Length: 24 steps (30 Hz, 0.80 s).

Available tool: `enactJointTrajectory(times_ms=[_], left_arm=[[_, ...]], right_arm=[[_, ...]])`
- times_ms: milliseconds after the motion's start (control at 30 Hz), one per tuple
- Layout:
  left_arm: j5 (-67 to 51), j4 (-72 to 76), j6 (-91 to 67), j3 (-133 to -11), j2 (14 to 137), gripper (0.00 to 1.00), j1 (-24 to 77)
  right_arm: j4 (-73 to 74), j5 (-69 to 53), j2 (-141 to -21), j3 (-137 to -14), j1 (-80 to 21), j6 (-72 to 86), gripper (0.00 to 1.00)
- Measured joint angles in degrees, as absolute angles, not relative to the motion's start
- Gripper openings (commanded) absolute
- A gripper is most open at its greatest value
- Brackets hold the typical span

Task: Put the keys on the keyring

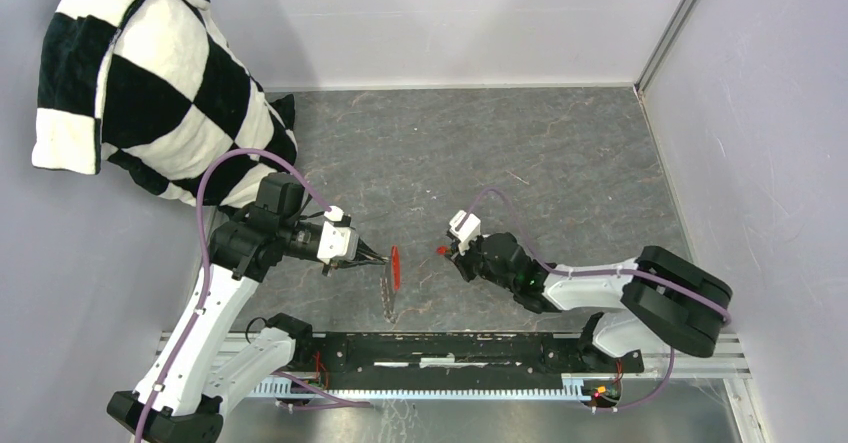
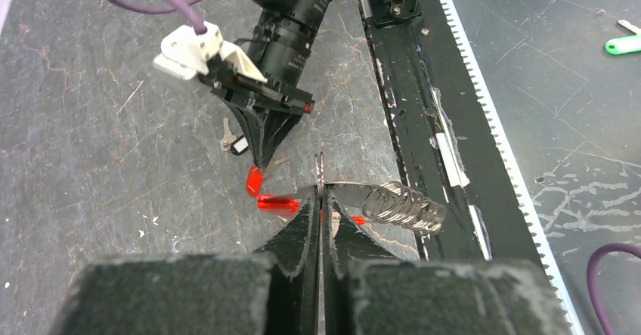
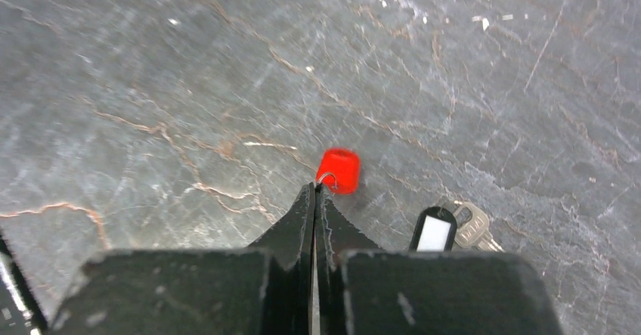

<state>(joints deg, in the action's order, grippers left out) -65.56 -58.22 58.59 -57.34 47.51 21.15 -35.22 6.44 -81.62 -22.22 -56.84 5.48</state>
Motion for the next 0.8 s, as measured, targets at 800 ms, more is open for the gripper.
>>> enactJointTrajectory(times_ms=[800], left_arm=[[-67.83,-58.22,56.12,-58.39,48.75,0.02,21.15]], right_arm=[[-31.73,-36.05,-53.82,-25.93,-52.75,-2.11,0.00]])
